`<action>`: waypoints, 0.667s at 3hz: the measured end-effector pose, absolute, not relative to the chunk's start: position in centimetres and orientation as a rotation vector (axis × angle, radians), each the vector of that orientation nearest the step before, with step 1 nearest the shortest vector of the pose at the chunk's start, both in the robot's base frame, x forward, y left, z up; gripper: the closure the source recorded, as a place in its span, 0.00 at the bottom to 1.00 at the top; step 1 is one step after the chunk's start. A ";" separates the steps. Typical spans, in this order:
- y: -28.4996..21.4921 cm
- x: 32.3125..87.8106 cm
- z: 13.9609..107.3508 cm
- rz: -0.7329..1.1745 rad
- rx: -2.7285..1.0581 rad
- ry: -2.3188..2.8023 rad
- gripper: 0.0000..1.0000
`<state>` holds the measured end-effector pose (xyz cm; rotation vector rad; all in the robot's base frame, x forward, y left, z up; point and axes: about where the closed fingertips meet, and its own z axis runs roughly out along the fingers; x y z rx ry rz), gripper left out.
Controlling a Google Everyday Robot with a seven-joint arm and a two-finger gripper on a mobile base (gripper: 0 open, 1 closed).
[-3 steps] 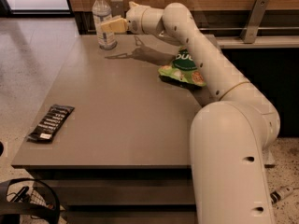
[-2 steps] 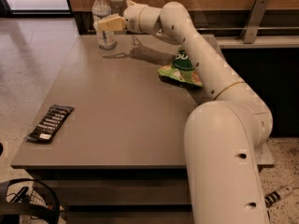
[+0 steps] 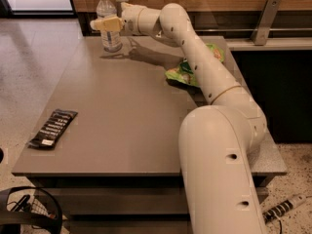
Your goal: Move blue plastic bottle near rxbar chocolate
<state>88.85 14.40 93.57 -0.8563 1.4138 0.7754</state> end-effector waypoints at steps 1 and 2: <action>15.8 89.1 93.4 0.814 -0.867 1.403 0.36; 16.2 89.1 93.4 0.821 -0.870 1.400 0.59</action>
Offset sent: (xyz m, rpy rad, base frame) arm 0.0023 0.0147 -0.0022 0.0156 0.0093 0.0341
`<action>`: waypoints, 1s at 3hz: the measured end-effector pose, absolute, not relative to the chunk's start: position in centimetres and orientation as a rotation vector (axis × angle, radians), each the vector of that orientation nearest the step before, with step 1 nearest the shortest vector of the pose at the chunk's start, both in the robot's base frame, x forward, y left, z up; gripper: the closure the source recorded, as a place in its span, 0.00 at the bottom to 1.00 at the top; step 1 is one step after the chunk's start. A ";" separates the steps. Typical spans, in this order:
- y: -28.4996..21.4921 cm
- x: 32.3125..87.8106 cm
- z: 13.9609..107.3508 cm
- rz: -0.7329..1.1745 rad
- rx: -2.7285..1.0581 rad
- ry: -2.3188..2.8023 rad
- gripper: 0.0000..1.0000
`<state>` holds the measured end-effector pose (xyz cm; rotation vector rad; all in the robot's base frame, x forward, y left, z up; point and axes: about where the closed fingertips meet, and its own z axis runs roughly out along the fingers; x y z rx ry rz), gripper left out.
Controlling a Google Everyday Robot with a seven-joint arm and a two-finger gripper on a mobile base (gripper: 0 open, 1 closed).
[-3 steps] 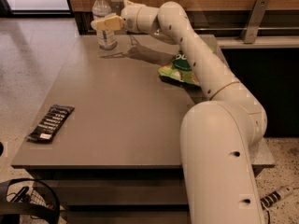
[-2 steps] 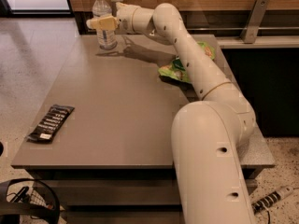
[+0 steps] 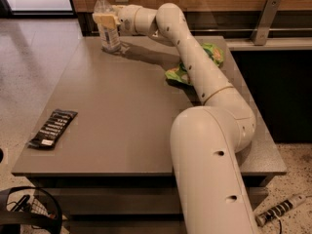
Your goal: Move blue plastic bottle near rxbar chocolate
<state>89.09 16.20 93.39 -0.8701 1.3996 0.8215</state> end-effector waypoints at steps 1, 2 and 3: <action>16.6 89.0 93.3 0.826 -0.873 1.399 0.82; 17.0 88.9 93.2 0.830 -0.876 1.399 1.00; 17.0 88.9 93.2 0.830 -0.876 1.399 1.00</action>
Offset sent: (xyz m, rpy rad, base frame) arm -0.0007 0.0040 -0.0010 0.0000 0.0015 0.0048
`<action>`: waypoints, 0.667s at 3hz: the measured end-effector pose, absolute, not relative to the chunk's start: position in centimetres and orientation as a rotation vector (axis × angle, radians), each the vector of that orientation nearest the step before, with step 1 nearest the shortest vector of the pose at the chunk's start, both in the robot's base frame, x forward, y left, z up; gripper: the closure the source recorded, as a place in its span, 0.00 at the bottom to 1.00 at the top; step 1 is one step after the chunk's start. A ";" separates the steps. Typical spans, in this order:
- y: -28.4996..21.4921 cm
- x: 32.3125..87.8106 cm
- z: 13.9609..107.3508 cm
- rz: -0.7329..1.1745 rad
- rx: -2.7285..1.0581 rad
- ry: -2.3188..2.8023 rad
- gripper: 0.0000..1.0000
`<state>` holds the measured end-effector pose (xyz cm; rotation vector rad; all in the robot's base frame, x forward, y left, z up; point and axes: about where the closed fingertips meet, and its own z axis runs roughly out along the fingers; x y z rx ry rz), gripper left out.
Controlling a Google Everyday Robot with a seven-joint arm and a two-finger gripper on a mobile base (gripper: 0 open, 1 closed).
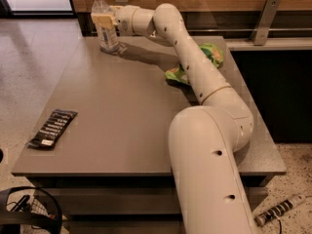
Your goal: Move blue plastic bottle near rxbar chocolate
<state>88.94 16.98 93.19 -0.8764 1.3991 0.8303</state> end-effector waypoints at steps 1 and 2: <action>15.6 88.5 94.4 0.778 -0.902 1.434 1.00; 13.7 87.8 95.9 0.699 -0.930 1.484 1.00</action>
Offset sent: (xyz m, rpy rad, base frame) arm -0.0273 -0.0680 0.0540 -0.2432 -0.0027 -0.1261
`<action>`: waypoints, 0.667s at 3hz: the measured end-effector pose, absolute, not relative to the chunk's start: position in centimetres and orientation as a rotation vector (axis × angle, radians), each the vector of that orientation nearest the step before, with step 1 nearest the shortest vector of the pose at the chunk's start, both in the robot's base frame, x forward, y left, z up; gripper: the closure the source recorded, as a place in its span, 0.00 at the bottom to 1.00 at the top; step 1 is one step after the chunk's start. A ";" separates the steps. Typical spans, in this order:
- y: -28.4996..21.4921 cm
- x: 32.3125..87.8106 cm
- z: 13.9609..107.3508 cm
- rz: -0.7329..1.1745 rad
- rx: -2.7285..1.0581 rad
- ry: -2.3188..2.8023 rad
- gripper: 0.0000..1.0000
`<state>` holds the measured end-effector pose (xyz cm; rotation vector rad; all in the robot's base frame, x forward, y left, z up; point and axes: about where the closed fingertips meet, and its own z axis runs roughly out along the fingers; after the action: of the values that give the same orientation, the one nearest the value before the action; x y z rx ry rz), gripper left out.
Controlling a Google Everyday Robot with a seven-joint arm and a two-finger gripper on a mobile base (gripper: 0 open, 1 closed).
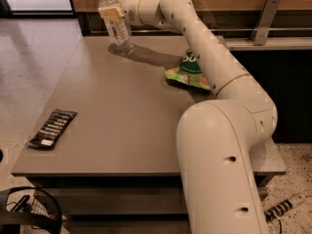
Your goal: Move blue plastic bottle near rxbar chocolate
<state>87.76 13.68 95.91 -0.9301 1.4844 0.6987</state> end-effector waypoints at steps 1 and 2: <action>11.9 86.9 96.9 0.635 -0.942 1.528 1.00; 9.3 85.6 97.3 0.635 -0.916 1.533 1.00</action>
Offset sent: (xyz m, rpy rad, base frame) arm -0.0658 -0.0827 0.0272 0.0899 0.0048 -0.0248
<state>85.63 9.30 97.28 -0.9163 1.5326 0.6348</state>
